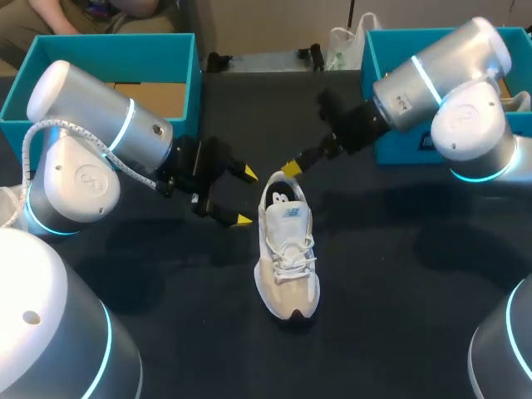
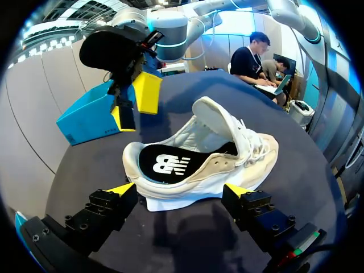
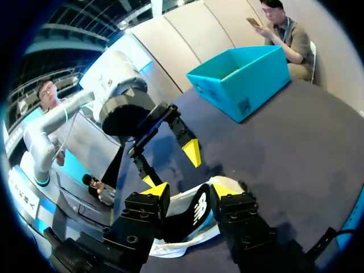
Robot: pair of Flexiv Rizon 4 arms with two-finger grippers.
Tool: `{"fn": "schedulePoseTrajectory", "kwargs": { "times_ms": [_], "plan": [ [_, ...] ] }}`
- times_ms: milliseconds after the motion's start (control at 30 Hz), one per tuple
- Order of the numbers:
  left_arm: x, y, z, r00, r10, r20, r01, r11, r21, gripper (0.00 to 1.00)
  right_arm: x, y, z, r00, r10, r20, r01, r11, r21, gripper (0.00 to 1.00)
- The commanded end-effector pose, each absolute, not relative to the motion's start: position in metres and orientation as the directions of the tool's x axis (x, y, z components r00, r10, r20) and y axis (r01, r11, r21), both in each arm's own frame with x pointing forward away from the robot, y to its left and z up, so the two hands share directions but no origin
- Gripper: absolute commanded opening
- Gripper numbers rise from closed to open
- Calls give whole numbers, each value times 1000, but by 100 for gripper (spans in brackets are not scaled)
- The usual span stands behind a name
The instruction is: Take the shoe out of the shoebox, open the shoe tongue, remove and reinsert the insole, then place the shoe into the shoebox
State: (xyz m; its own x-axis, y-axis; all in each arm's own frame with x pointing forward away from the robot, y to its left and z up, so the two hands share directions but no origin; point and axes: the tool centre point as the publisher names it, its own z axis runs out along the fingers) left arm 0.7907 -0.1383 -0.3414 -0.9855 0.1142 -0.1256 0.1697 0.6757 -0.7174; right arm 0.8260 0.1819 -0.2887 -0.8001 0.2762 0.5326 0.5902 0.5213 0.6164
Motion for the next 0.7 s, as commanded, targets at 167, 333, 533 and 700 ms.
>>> {"fn": "schedulePoseTrajectory", "kwargs": {
  "times_ms": [167, 333, 533, 700],
  "plan": [
    [791, -139, -341, -986, 114, -124, 169, 680, -714, 100, 831, 168, -257, -809, 329, 487, 583, 552, 597, 47],
    [791, -139, -341, -986, 114, -124, 169, 680, -714, 100, 830, 153, -242, -804, 379, 459, 594, 541, 595, 47],
    [791, -139, -341, -986, 114, -124, 169, 680, -714, 100, 828, 140, -226, -784, 444, 434, 620, 531, 578, 43],
    [785, -135, -325, -976, 176, -129, 216, 688, -693, 100, 828, 134, -224, -742, 506, 440, 669, 516, 535, 0]
  ]
}}
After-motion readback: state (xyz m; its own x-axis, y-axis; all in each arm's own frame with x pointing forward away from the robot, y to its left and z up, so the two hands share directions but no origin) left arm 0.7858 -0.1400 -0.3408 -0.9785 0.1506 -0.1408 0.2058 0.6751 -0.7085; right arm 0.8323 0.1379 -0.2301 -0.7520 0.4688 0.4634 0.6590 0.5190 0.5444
